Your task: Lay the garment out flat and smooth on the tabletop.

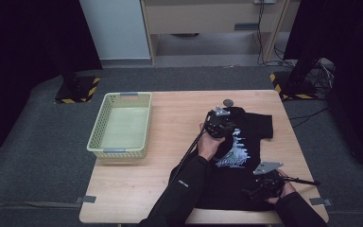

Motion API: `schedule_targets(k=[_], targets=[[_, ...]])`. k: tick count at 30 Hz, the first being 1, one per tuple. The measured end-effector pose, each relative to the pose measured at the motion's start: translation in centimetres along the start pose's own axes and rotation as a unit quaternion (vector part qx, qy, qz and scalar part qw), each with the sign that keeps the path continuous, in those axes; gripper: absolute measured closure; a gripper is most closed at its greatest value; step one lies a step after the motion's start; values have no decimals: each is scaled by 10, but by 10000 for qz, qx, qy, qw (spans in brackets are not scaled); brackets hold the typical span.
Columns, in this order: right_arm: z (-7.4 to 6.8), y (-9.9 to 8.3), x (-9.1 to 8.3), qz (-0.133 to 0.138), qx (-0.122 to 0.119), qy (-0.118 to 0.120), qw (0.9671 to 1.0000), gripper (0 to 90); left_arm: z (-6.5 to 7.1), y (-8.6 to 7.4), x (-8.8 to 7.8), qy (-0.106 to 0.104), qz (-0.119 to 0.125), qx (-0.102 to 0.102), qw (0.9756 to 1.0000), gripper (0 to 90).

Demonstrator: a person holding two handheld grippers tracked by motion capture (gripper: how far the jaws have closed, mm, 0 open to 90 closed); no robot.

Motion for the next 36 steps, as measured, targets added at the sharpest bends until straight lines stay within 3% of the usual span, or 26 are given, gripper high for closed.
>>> schedule_targets(k=[3,5,8,10,11,13,17,22,27,29,33,36], targets=[[0,0,0,-1,-1,5,10000,2,-1,-4,6,-19,-49,101,9999,791],[0,0,0,1,3,3,10000,3,-2,-8,10,-14,-86,55,9999,790],[0,0,0,1,4,2,10000,3,-3,-9,11,10,-63,28,10000,655],[0,0,0,3,4,2,10000,3,-4,-9,9,33,-12,75,10000,636],[0,0,0,5,4,2,10000,3,-5,-6,6,64,76,127,9999,498],[0,0,0,6,6,1,10000,3,-12,0,-7,214,211,189,9994,453],[0,0,0,6,3,0,10000,3,-28,4,-28,391,318,110,9987,422],[0,0,0,7,-5,3,10000,3,-50,-9,-50,549,297,-153,9979,384],[0,0,0,8,-7,2,10000,3,-68,-36,-53,745,-70,-322,9967,357],[0,0,0,9,-6,2,10000,2,-70,-46,-50,731,-228,-404,9962,355],[0,0,0,11,-7,1,10000,2,-68,-61,-39,700,-517,-325,9957,344],[0,0,0,7,-1,6,10000,3,-68,-67,-30,729,-594,-238,9953,338]])
Point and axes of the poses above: each handheld gripper's, and its own axes: x roughly forward along the jaws, y roughly out of its top, z roughly to its right, the point moved 9 cm from there along x, roughly forward along the jaws, and after that the axes turned 4 degrees about x, right-handed, at the moved point
